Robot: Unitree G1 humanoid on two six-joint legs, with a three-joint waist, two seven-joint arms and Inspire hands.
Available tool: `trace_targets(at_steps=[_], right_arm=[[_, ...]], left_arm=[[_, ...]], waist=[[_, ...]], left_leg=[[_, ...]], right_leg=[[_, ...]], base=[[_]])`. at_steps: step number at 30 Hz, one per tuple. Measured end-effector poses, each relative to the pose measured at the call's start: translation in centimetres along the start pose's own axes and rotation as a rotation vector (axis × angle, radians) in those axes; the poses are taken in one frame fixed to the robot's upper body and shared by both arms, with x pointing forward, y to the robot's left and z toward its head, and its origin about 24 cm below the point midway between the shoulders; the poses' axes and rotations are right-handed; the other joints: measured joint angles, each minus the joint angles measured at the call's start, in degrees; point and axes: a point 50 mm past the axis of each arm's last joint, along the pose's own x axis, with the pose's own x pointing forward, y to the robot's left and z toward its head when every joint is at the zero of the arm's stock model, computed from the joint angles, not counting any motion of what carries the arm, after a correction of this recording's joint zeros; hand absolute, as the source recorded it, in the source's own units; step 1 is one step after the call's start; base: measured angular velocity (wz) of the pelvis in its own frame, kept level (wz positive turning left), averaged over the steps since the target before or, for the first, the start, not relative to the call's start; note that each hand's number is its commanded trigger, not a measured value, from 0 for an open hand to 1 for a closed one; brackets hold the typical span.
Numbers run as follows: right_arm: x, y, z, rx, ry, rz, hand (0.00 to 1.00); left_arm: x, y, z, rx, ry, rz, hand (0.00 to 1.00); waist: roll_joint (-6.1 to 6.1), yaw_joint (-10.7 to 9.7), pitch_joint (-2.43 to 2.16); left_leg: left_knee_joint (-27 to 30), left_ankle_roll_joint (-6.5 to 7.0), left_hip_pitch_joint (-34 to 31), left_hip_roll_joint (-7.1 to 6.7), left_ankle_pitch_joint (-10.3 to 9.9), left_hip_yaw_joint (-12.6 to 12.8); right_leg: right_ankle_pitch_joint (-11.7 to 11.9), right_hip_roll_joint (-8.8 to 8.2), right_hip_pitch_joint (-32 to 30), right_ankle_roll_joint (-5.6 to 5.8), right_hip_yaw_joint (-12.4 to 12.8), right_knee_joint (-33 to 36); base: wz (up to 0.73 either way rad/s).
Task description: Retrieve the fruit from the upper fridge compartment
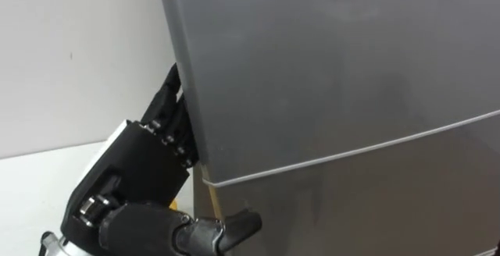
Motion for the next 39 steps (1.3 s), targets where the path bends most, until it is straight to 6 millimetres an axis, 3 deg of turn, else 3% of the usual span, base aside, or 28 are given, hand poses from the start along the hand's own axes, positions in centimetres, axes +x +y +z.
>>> trace_targets(at_steps=[10,13,16,17,19,20,22,24,25,39], right_arm=[[0.0,0.3,-0.3,-0.02,0.007,0.0,0.0],[0.0,0.3,-0.3,-0.026,0.009,0.0,0.0],[0.0,0.4,-0.4,-0.038,0.019,0.005,0.0],[0.0,0.4,-0.4,-0.04,0.02,0.006,0.0],[0.0,0.4,-0.4,-0.044,0.02,0.007,0.0],[0.0,0.4,-0.4,-0.044,0.02,0.007,0.0],[0.0,0.5,-0.4,-0.046,0.022,0.013,0.0],[0.0,0.5,-0.3,-0.055,0.02,0.017,0.0],[0.0,0.6,-0.3,-0.059,0.02,0.018,0.0],[0.0,-0.2,0.1,-0.07,0.01,-0.002,0.0]], left_arm=[[0.7,0.0,0.3,-0.001,-0.023,0.026,1.0],[0.7,0.2,0.3,0.004,-0.022,0.051,0.85],[0.8,0.2,0.3,0.017,-0.02,0.054,0.9],[0.8,0.2,0.3,0.018,-0.02,0.056,0.88],[0.8,0.2,0.3,0.02,-0.019,0.059,0.78],[0.8,0.2,0.3,0.02,-0.018,0.06,0.65],[0.8,0.2,0.3,0.019,-0.017,0.061,0.51],[0.8,0.2,0.3,0.012,-0.019,0.061,0.22],[0.9,0.1,0.2,-0.001,-0.023,0.058,0.0],[1.3,-0.9,-0.4,-0.06,0.005,-0.041,0.0]], waist=[[-0.13,0.05,-0.22],[-0.14,-0.46,-0.21],[-0.21,-0.79,-0.17],[-0.22,-0.85,-0.16],[-0.28,-1.05,-0.12],[-0.34,-1.07,-0.07],[-0.43,-1.08,-0.02],[-0.42,-1.1,-0.02],[-0.45,-1.09,-0.01],[0.85,-1.22,-0.67]], left_leg=[[0.06,0.0,-0.61,-0.17,0.0,-0.22],[0.05,0.0,-0.61,-0.16,0.0,-0.21],[0.04,0.0,-0.6,-0.17,0.0,-0.24],[0.03,0.0,-0.6,-0.17,0.0,-0.24],[0.03,0.01,-0.6,-0.19,0.01,-0.24],[0.03,0.01,-0.59,-0.19,0.01,-0.24],[0.05,0.03,-0.67,-0.19,0.02,-0.23],[0.05,0.03,-0.75,-0.19,0.02,-0.22],[0.05,0.03,-0.77,-0.2,0.02,-0.21],[0.57,0.13,-0.98,-0.17,0.04,0.31]], right_leg=[[0.06,-0.13,0.27,0.12,-1.32,-0.7],[0.07,-0.13,0.27,0.13,-1.3,-0.71],[0.07,-0.14,0.32,0.13,-1.27,-0.7],[0.07,-0.14,0.31,0.14,-1.26,-0.7],[0.09,-0.15,0.31,0.16,-1.23,-0.69],[0.1,-0.15,0.31,0.16,-1.21,-0.68],[0.1,-0.15,0.22,0.17,-1.14,-0.65],[0.1,-0.15,0.16,0.17,-1.12,-0.65],[0.1,-0.16,0.16,0.18,-1.12,-0.7],[0.48,-0.29,0.23,0.42,-1.06,-0.56]], base=[[0.07],[0.0],[0.0],[0.0],[0.0],[0.0],[0.0],[0.0],[0.0],[0.0]])
